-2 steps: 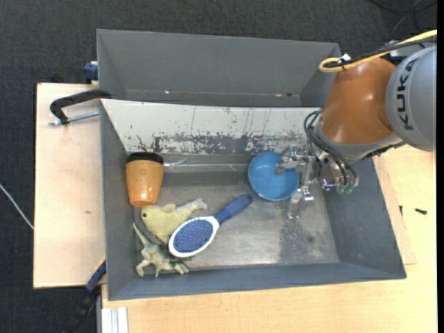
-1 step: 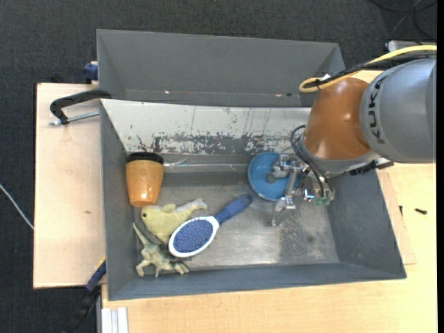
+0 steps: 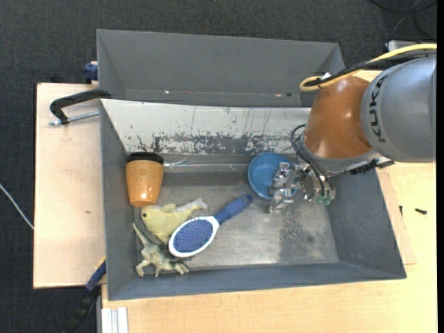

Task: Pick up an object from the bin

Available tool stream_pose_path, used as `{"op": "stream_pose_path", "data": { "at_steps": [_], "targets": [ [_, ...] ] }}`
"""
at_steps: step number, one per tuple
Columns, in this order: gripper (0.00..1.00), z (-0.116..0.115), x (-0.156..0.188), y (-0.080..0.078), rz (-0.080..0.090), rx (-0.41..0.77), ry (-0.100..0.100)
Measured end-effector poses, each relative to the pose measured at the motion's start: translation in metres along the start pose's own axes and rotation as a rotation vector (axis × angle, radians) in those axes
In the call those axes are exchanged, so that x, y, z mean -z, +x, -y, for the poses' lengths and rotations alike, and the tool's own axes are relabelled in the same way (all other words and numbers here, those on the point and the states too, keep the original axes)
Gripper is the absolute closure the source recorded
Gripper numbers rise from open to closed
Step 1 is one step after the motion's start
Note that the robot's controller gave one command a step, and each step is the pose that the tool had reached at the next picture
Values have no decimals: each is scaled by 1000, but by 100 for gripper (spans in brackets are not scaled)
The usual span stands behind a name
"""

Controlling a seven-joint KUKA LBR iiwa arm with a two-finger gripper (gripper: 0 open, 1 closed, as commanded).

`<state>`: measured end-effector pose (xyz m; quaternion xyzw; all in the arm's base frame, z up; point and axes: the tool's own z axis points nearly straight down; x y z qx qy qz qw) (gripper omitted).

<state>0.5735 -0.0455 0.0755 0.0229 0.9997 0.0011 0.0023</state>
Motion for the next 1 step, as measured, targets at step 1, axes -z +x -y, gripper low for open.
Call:
{"op": "stream_pose_path", "data": {
  "at_steps": [1],
  "targets": [
    [100, -9, 164, 2, 11, 182, 3]
  ]
}}
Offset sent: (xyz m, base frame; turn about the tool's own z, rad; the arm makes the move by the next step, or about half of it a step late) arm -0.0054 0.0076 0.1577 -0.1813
